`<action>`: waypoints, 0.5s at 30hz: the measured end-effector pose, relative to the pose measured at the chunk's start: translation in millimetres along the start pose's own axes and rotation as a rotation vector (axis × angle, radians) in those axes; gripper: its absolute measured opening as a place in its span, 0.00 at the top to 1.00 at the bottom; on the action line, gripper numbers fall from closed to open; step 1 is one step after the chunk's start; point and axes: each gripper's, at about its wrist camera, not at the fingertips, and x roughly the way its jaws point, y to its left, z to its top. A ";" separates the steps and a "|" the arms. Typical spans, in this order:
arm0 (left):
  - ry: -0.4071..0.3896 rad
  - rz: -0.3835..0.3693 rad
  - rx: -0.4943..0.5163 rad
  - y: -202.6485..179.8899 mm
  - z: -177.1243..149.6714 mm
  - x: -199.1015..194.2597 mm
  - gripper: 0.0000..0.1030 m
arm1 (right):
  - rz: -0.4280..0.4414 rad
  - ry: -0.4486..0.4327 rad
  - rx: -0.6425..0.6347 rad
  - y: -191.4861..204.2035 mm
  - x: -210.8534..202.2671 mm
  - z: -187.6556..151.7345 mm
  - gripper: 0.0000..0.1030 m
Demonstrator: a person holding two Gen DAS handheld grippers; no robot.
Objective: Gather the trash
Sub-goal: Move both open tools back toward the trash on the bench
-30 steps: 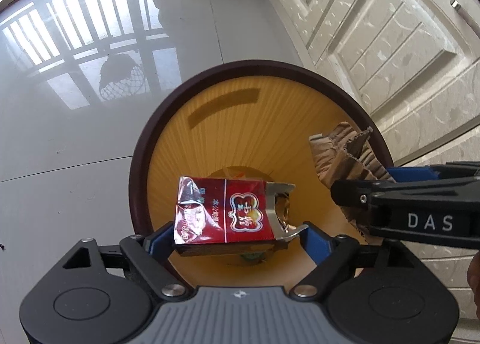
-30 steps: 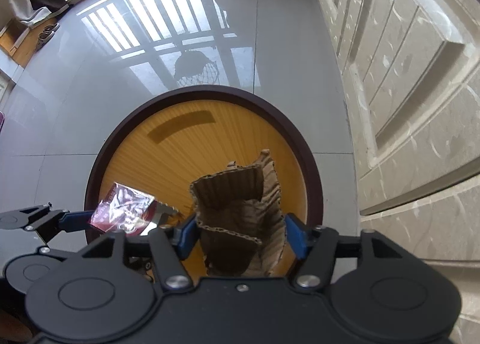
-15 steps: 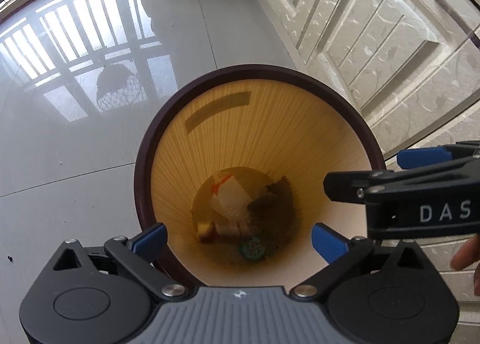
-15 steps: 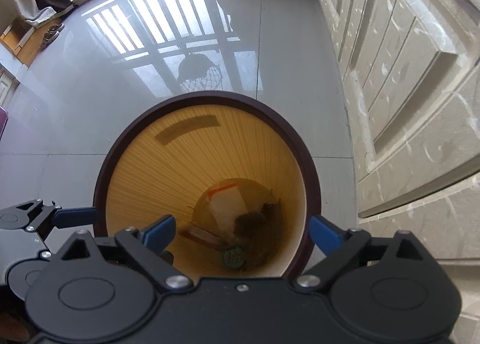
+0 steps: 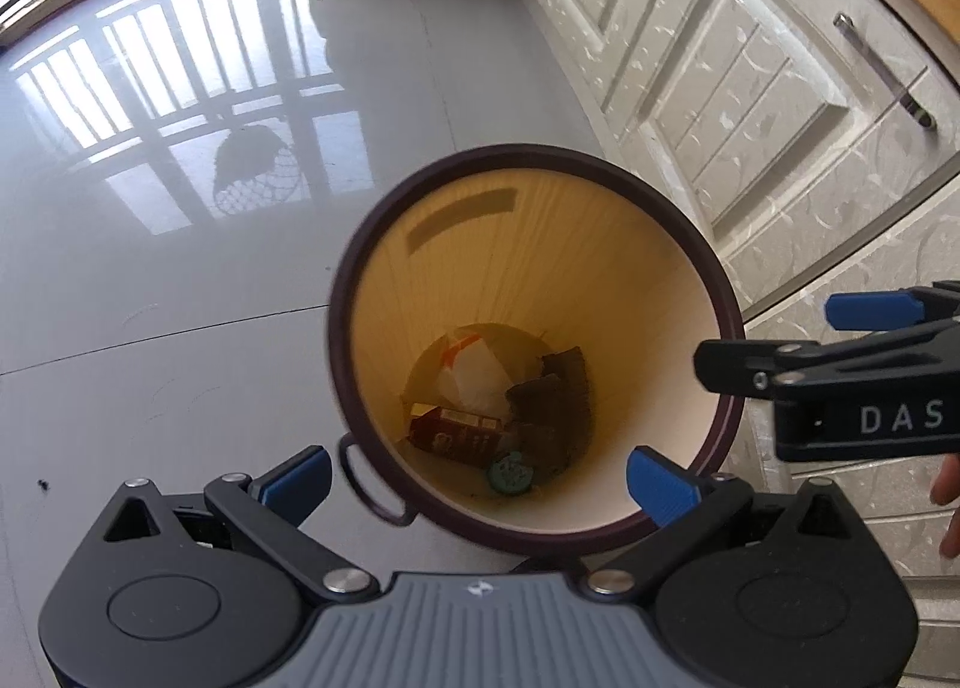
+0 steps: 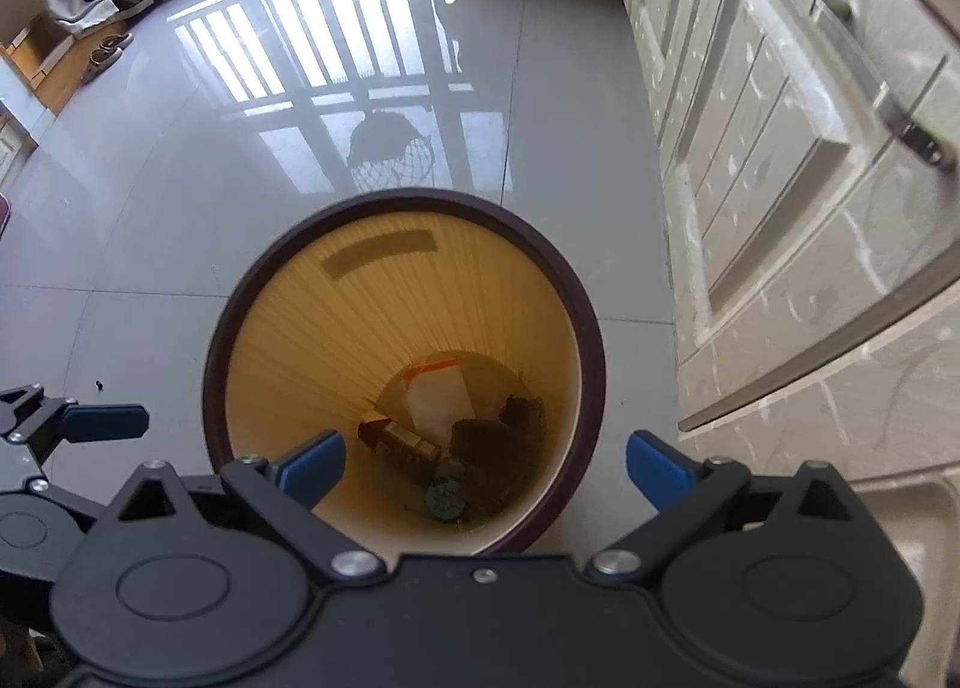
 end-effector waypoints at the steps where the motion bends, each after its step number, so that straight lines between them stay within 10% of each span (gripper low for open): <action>1: -0.003 0.005 -0.005 1.3 -1.6 -4.3 0.00 | -0.001 -0.006 -0.008 1.8 -3.4 -0.7 0.01; 15: -0.077 0.054 -0.106 16.9 -22.5 -79.9 0.00 | -0.031 -0.061 -0.056 8.7 -74.1 -14.3 0.00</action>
